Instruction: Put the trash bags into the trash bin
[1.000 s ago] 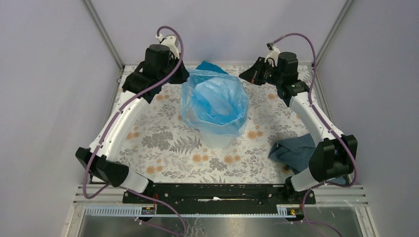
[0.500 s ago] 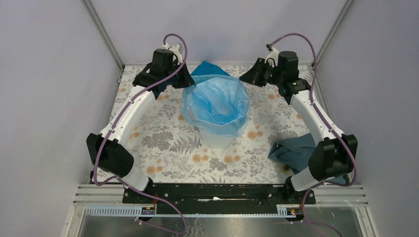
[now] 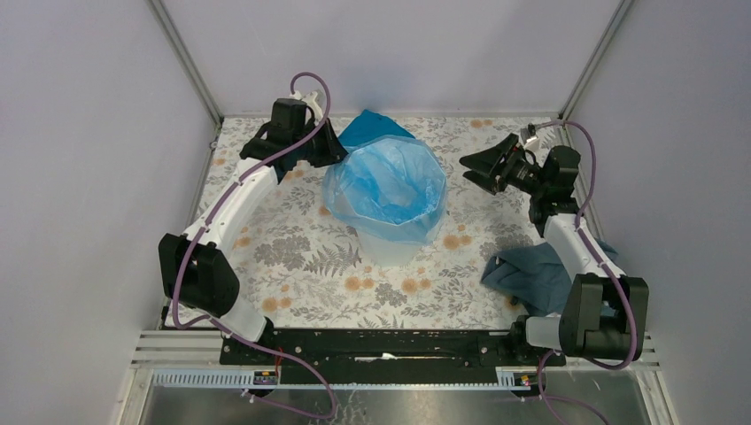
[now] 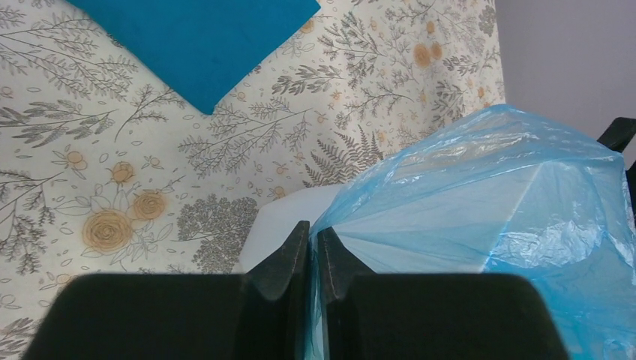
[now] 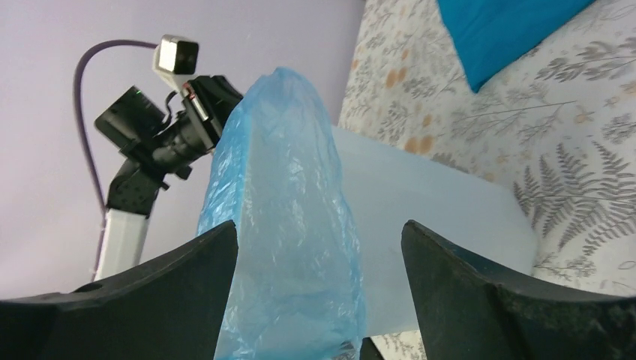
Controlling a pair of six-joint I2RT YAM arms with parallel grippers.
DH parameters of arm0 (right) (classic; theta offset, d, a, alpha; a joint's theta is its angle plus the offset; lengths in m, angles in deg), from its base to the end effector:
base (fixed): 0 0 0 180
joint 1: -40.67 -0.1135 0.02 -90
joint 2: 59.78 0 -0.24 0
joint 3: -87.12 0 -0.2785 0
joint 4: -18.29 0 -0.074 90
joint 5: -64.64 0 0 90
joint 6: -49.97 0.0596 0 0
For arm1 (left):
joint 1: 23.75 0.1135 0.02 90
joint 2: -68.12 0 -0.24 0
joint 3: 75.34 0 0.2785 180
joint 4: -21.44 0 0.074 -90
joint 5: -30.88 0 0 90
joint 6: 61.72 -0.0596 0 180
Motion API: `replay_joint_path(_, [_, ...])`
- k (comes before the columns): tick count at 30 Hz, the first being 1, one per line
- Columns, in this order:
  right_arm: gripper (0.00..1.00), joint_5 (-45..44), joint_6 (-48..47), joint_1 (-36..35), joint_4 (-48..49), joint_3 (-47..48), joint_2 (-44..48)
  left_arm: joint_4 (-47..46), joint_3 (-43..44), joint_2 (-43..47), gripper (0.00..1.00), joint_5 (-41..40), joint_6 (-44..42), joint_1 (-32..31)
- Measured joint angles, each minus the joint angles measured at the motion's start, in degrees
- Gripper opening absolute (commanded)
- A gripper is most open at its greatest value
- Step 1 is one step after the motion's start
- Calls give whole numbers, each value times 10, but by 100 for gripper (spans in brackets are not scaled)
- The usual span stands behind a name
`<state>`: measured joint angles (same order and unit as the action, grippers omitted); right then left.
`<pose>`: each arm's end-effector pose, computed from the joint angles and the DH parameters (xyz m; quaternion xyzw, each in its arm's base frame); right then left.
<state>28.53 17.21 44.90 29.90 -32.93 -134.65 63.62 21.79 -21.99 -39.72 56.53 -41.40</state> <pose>0.3380 0.0233 0.2672 0.0640 0.7162 0.5680 0.4005 0.3783 -0.1412 0.3126 -0.0036 0.8784 -0.3147 0.3597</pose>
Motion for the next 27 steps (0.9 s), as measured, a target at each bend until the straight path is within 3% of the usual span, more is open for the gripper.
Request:
replay_joint_path(7, [67, 34, 116, -20, 187, -44, -35, -12, -12, 0, 11, 16, 9, 0])
replay_joint_path(12, [73, 42, 214, -57, 327, -71, -103, -15, -19, 0, 11, 19, 16, 0])
replay_joint_path(20, [74, 39, 261, -82, 410, -79, -150, -16, -26, 0, 10, 21, 19, 0])
replay_joint_path(21, [70, 38, 267, -85, 421, -80, -155, -16, -27, 0, 10, 22, 20, 0])
replay_joint_path(24, [35, 37, 298, -92, 476, -83, -178, -16, -28, 0, 10, 23, 21, 0])
replay_joint_path(27, [12, 33, 335, -96, 526, -85, -202, -16, -28, 0, 9, 23, 22, 0])
